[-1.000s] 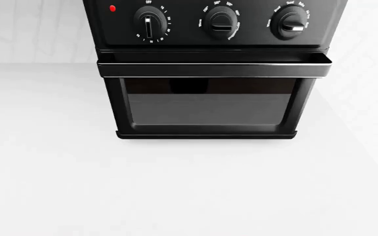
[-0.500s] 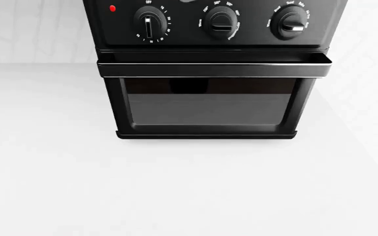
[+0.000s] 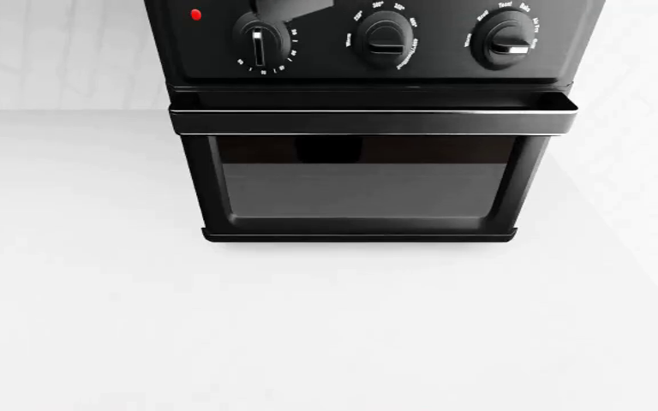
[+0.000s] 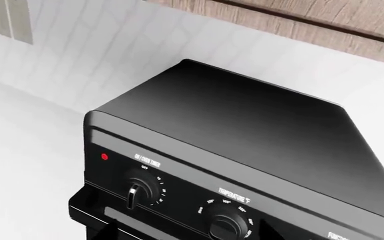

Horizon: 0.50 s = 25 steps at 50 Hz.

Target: Turn on the toaster oven by setting the timer.

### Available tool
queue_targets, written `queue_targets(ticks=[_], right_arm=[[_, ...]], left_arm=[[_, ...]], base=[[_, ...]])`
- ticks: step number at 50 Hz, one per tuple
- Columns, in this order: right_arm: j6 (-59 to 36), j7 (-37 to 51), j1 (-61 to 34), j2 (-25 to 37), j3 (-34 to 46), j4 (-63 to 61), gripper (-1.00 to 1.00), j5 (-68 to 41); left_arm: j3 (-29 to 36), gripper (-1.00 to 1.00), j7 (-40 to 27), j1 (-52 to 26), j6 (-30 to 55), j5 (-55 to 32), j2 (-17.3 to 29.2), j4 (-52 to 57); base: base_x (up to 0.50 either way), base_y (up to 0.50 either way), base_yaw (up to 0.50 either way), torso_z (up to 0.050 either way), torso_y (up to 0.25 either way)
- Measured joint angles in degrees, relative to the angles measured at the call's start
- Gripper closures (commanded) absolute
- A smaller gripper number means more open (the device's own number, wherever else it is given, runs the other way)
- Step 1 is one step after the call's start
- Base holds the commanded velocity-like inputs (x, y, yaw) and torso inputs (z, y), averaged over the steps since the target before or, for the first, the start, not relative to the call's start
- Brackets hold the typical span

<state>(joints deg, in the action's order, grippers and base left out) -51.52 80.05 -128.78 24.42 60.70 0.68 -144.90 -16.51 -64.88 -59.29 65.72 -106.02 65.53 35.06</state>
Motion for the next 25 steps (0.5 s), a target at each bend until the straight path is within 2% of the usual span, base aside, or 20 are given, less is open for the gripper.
queue_targets(ticks=[25], right_arm=[[-0.57,-1.30,-0.17,-1.24,-0.66,1.11,-1.00,1.08]], left_arm=[[-0.50,-1.00,0.05,0.76,-0.53,-0.30,0.50,0.27]], base=[[0.00,0.00,0.00,0.000,0.000]])
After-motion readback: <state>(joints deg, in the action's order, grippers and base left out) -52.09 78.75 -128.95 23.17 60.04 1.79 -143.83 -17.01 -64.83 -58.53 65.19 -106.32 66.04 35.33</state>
